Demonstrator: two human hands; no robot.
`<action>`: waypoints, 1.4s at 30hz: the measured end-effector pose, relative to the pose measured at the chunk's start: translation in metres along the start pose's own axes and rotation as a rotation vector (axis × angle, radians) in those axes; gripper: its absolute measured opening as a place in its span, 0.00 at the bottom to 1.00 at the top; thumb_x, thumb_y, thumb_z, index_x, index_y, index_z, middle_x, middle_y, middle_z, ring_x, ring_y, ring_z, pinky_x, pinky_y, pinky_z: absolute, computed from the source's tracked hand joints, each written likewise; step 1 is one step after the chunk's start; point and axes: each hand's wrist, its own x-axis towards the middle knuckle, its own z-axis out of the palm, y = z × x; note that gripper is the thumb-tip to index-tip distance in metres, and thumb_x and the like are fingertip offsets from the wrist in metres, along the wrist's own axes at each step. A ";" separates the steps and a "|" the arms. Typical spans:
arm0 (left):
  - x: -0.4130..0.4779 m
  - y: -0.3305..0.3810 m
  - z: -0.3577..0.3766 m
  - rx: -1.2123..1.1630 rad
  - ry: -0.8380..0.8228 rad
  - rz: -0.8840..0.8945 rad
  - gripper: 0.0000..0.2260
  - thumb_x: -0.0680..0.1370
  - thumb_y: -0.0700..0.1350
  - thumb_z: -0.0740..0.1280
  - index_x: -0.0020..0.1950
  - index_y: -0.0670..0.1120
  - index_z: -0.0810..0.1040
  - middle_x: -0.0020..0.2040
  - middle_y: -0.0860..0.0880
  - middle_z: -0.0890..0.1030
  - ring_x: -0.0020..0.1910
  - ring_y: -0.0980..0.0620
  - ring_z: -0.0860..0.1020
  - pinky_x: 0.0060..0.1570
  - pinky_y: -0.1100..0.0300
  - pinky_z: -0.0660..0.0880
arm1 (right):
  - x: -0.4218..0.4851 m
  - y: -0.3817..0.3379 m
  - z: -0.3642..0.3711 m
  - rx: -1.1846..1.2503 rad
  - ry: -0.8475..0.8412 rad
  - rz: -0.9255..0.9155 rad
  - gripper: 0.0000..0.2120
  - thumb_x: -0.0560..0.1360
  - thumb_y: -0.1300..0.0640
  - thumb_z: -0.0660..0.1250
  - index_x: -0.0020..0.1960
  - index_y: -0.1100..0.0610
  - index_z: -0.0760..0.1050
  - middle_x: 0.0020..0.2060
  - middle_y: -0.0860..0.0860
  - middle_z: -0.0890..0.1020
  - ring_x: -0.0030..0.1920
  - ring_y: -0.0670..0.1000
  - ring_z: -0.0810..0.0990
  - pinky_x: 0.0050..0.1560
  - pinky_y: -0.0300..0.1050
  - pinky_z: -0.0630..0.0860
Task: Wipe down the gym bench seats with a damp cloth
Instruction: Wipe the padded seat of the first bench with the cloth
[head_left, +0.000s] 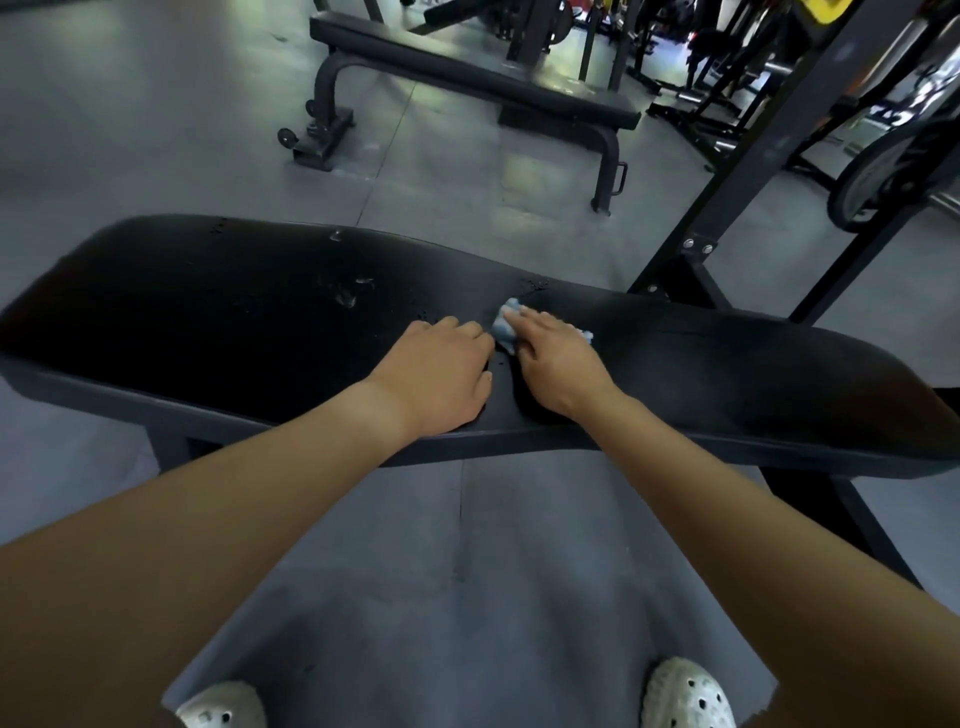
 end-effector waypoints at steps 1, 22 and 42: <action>0.000 0.001 -0.001 0.002 0.005 -0.003 0.15 0.84 0.53 0.58 0.64 0.48 0.75 0.58 0.49 0.78 0.55 0.48 0.76 0.56 0.50 0.73 | -0.004 -0.003 0.002 0.006 -0.008 -0.051 0.25 0.83 0.57 0.56 0.80 0.50 0.63 0.79 0.52 0.65 0.79 0.57 0.62 0.79 0.57 0.57; -0.020 0.042 -0.010 0.028 -0.076 0.006 0.16 0.84 0.55 0.59 0.65 0.46 0.75 0.63 0.45 0.75 0.62 0.44 0.74 0.62 0.45 0.73 | -0.088 0.003 -0.018 -0.032 0.081 0.016 0.21 0.82 0.59 0.58 0.74 0.55 0.71 0.73 0.55 0.74 0.72 0.56 0.72 0.75 0.55 0.65; -0.021 0.052 -0.012 0.004 -0.132 0.038 0.16 0.84 0.54 0.60 0.66 0.46 0.72 0.62 0.45 0.73 0.59 0.44 0.73 0.56 0.49 0.73 | -0.112 0.003 -0.012 -0.304 0.148 0.318 0.20 0.84 0.48 0.52 0.72 0.55 0.64 0.64 0.59 0.77 0.56 0.62 0.75 0.56 0.59 0.74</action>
